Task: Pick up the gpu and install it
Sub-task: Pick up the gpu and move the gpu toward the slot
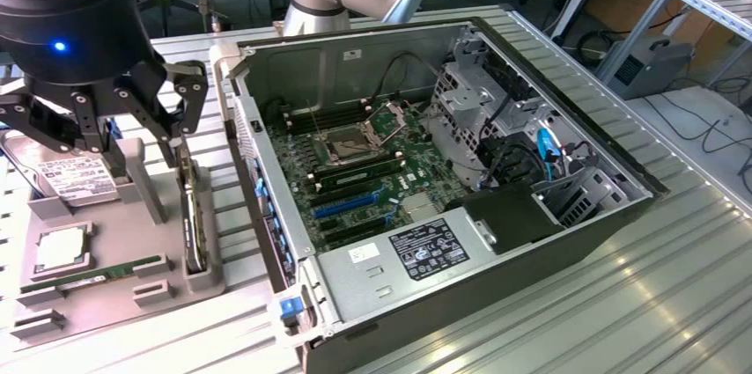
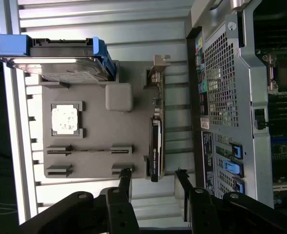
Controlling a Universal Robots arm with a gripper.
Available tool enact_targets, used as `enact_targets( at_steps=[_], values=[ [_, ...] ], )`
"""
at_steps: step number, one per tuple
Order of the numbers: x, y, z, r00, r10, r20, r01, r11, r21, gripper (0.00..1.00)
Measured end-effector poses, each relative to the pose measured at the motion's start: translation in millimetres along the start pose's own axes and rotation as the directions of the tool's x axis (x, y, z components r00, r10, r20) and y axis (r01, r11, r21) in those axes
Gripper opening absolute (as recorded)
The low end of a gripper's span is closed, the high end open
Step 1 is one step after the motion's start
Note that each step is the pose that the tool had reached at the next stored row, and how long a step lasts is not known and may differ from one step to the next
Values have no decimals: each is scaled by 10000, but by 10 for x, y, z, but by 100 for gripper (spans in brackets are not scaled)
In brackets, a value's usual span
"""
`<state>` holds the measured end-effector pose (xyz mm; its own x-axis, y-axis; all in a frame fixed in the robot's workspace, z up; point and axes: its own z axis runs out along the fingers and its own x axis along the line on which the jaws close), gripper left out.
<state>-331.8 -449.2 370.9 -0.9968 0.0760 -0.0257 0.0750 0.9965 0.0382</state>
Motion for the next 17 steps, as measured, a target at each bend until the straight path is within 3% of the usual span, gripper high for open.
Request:
enact_targets(
  at_steps=[17],
  values=[
    [1,-2,41,10000,0,0,0,10000,0,48]
  ],
)
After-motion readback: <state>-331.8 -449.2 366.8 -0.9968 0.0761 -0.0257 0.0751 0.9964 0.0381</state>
